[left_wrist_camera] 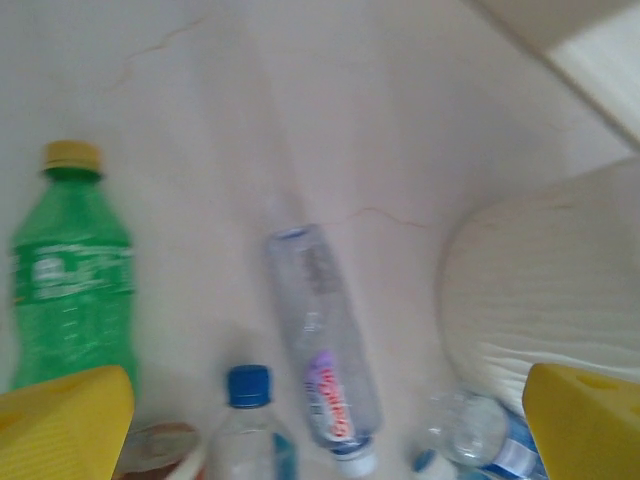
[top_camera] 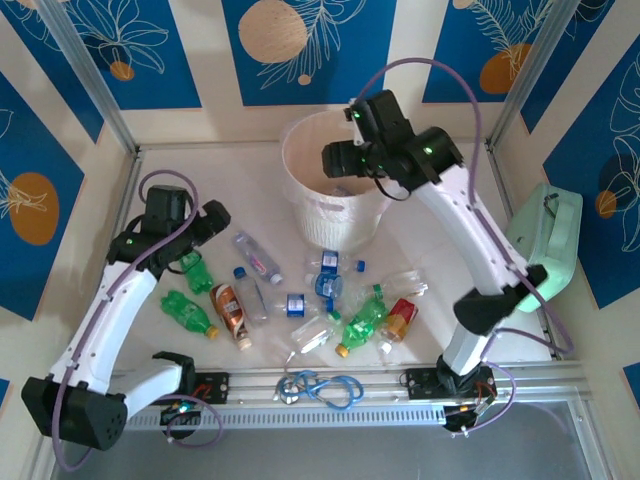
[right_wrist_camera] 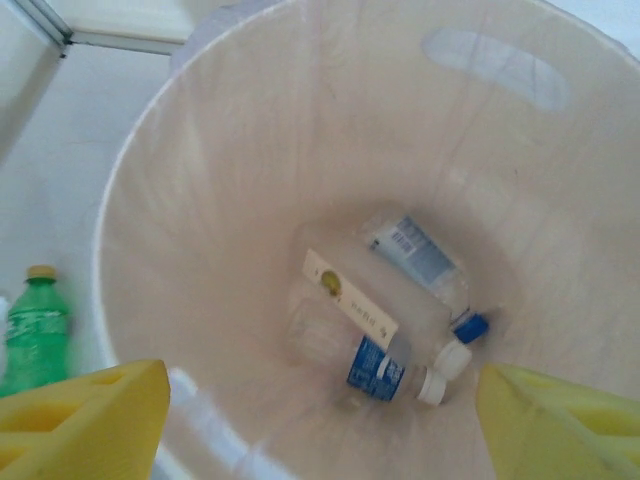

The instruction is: Put the plastic bottles in the bin

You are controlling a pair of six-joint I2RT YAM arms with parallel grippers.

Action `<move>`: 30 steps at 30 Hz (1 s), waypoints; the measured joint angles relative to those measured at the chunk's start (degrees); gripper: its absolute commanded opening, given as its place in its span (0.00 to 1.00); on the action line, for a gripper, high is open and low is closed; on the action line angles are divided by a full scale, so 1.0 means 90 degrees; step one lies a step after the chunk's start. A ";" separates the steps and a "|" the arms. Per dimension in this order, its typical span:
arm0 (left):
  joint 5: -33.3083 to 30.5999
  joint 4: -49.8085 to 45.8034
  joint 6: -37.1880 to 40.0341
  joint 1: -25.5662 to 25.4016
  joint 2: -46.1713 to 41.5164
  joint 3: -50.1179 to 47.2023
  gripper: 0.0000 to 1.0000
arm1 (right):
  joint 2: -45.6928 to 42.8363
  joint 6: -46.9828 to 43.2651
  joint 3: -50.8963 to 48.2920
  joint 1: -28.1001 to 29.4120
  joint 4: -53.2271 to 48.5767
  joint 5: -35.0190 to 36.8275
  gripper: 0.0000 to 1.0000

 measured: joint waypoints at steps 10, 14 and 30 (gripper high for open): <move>-0.0090 -0.0136 0.0248 0.0714 0.0707 -0.0673 0.87 | -0.2854 0.1265 -0.2941 0.0347 0.0894 -0.0420 0.79; -0.0053 0.0029 0.0355 0.0850 0.1270 -0.0685 0.85 | -0.2987 0.1622 -0.3555 0.0617 0.0933 -0.0520 0.77; -0.0087 0.0517 0.0685 0.1120 0.2776 -0.0685 0.81 | -0.3184 0.2511 -0.4549 0.1455 0.1246 -0.0937 0.77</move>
